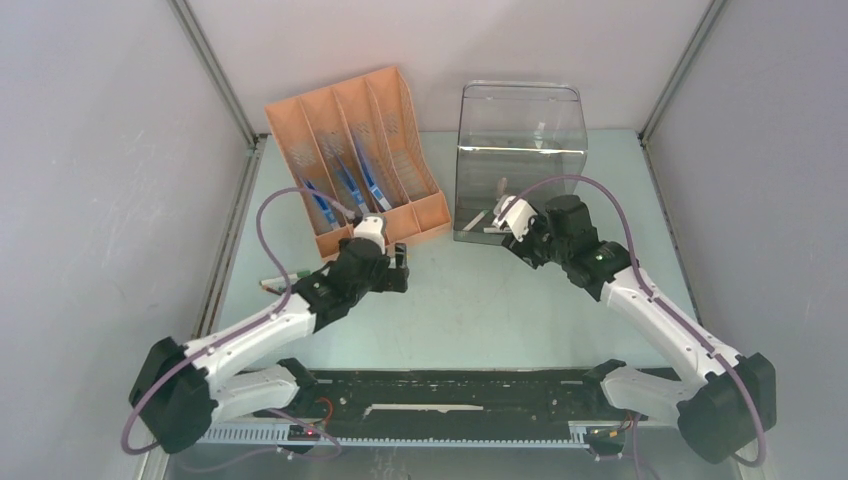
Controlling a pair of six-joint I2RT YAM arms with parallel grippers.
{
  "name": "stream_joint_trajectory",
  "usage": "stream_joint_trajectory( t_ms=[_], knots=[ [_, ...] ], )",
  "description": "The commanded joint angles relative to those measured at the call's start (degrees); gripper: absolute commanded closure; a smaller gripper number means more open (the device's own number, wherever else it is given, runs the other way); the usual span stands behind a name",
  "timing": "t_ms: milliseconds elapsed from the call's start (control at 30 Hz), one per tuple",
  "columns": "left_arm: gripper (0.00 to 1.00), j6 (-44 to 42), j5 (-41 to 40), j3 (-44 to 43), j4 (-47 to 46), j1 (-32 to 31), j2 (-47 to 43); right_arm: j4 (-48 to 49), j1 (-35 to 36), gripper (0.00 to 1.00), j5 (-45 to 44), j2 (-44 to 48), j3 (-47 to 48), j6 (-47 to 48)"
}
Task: Organize the desk
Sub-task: Place the stationery in the drawer, then pick up the stationery from the center of the board.
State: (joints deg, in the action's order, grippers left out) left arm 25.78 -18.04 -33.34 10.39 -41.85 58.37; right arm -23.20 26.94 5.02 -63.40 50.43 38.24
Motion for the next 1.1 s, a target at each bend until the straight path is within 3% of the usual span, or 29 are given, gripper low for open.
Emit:
stream_joint_trajectory(
  t_ms=[0,233,900,1000,1067],
  knots=[
    [0.01,-6.88,3.78,-7.25,3.74,2.46,8.71,-2.0,-0.63,0.45,4.8,1.47,2.38,-0.73],
    [0.06,-15.12,5.74,-14.14,3.14,3.13,22.87,-2.37,-0.62,0.44,5.27,1.71,2.39,-0.37],
    [0.1,-20.92,8.32,-21.7,2.24,9.17,36.82,-2.73,-2.59,0.44,4.02,-1.91,2.39,0.08],
    [0.14,-21.03,10.9,-22.23,2.43,10.17,38.51,-2.81,-2.84,0.44,4.17,-2.16,2.34,0.16],
    [0.22,-20.84,12.61,-22.48,2.92,10.72,39.75,-2.83,-2.94,0.44,4.05,-2.33,2.37,0.17]
  ],
)
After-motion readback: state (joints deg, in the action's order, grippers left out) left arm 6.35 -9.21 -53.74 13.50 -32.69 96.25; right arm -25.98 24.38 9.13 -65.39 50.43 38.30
